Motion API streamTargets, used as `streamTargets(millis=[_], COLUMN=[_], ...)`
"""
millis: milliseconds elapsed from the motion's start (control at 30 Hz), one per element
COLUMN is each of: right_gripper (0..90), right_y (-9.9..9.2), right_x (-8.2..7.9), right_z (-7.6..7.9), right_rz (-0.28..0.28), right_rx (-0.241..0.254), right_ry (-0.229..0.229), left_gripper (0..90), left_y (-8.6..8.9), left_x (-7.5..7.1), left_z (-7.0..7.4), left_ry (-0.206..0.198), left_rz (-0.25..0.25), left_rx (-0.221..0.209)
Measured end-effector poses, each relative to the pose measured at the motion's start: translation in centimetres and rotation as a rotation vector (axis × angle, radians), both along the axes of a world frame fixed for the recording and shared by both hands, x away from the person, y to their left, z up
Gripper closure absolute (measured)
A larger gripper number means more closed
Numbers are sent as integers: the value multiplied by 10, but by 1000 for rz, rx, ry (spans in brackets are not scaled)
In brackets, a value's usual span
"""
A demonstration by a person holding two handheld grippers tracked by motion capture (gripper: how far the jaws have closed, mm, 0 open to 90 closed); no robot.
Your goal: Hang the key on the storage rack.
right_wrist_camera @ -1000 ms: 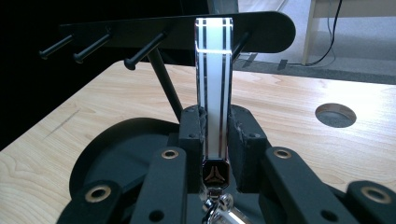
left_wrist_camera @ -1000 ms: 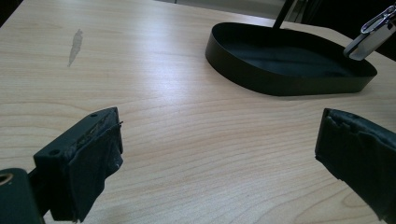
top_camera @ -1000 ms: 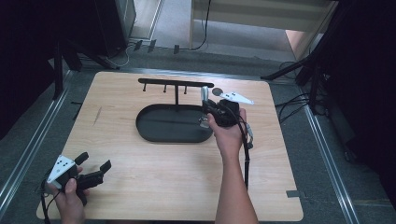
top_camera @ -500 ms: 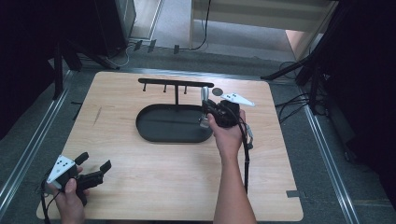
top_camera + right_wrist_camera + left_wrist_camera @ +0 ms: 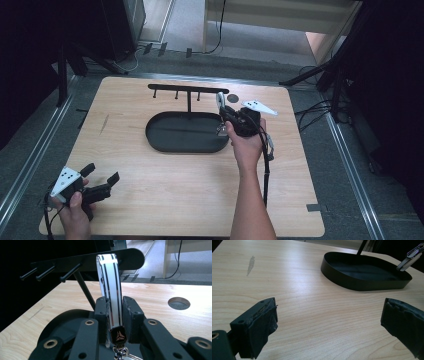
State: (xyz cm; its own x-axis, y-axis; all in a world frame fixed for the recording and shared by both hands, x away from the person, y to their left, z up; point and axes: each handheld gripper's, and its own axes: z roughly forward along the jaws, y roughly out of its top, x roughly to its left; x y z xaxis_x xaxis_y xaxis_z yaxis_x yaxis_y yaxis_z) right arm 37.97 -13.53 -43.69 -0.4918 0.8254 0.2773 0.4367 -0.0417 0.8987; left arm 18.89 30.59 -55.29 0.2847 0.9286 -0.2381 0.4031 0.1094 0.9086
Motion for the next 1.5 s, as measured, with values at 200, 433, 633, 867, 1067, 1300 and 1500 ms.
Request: streamTargets(millis=[200, 433, 633, 867, 1067, 1300, 1500], right_gripper=[758, 751, 745, 701, 604, 509, 433], right_y=[-2, -2, 0, -1, 3, -1, -22], right_x=[2, 5, 11, 15, 16, 12, 5], right_z=[-1, -4, -9, -12, -16, -21, -23], right_rz=[-8, -20, -37, -68, -98, -138, -192], right_rx=[24, 23, 48, 72, 30, -39, -87], right_ry=[7, 12, 16, 13, 1, -2, -1], left_gripper=[10, 10, 11, 10, 10, 10, 11], left_y=[0, 0, 0, 0, 0, 0, 0], left_x=[0, 0, 0, 0, 0, 1, 0], left_z=[0, 0, 0, 0, 0, 0, 0], left_ry=[0, 0, -1, 0, 3, 1, 3], left_rz=[0, 2, 1, -1, -4, -1, -1], left_rx=[-1, -3, -4, -1, -1, -5, 2])
